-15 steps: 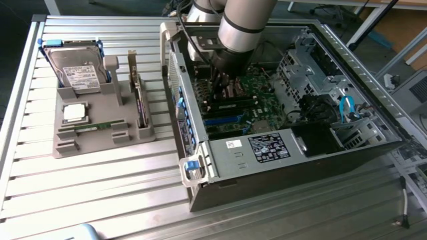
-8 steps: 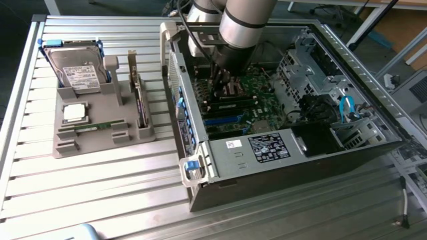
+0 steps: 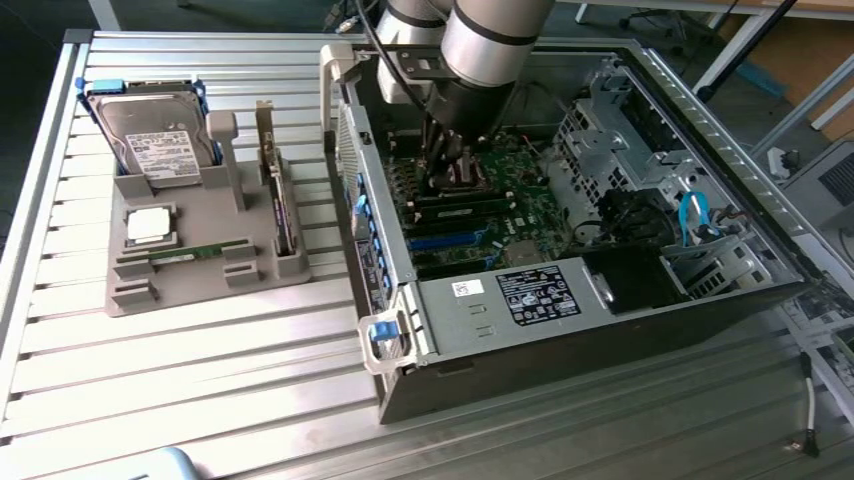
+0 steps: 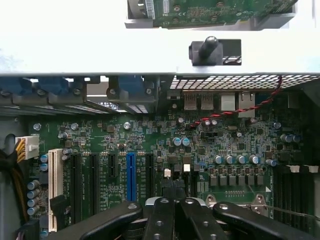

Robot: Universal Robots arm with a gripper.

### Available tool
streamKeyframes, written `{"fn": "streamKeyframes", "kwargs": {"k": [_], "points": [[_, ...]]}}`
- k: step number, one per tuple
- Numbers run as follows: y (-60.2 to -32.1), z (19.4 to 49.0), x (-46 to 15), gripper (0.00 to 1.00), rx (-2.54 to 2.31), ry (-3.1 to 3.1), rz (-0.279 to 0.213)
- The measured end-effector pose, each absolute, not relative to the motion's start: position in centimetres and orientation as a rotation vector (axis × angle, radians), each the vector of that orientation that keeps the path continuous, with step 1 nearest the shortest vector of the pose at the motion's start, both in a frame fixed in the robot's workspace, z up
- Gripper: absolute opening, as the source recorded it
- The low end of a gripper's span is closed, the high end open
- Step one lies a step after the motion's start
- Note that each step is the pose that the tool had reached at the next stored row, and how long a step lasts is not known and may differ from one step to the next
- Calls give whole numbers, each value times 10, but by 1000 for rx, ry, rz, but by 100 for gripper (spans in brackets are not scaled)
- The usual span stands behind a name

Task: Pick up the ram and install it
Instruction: 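Press down the ram until it locks into place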

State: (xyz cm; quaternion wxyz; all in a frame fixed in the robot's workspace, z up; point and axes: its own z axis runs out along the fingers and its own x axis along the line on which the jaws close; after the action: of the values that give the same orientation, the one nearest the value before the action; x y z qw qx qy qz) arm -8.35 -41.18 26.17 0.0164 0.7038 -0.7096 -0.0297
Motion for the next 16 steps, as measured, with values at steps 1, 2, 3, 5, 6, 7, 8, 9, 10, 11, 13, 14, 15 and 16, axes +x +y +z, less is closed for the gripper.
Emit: {"fn": "streamKeyframes", "kwargs": {"k": [1,2,3,5,6,7,8,9,10,11,13,14,15,16], "points": [[-412,262,-84,10,2188,-2206,-93],[-412,262,-83,10,2188,-2206,-93],[-412,262,-83,10,2188,-2206,-93],[-412,262,-83,10,2188,-2206,-93],[-412,262,-83,10,2188,-2206,-93],[-412,262,-83,10,2188,-2206,-93],[-412,262,-83,10,2189,-2205,-93],[-412,262,-83,10,2189,-2205,-93],[-412,262,-82,10,2190,-2205,-93],[-412,262,-82,10,2191,-2204,-92],[-412,262,-79,10,2194,-2202,-91],[-412,262,-75,10,2196,-2200,-90],[-412,262,-72,10,2197,-2199,-90],[-412,262,-70,10,2198,-2198,-91]]}}
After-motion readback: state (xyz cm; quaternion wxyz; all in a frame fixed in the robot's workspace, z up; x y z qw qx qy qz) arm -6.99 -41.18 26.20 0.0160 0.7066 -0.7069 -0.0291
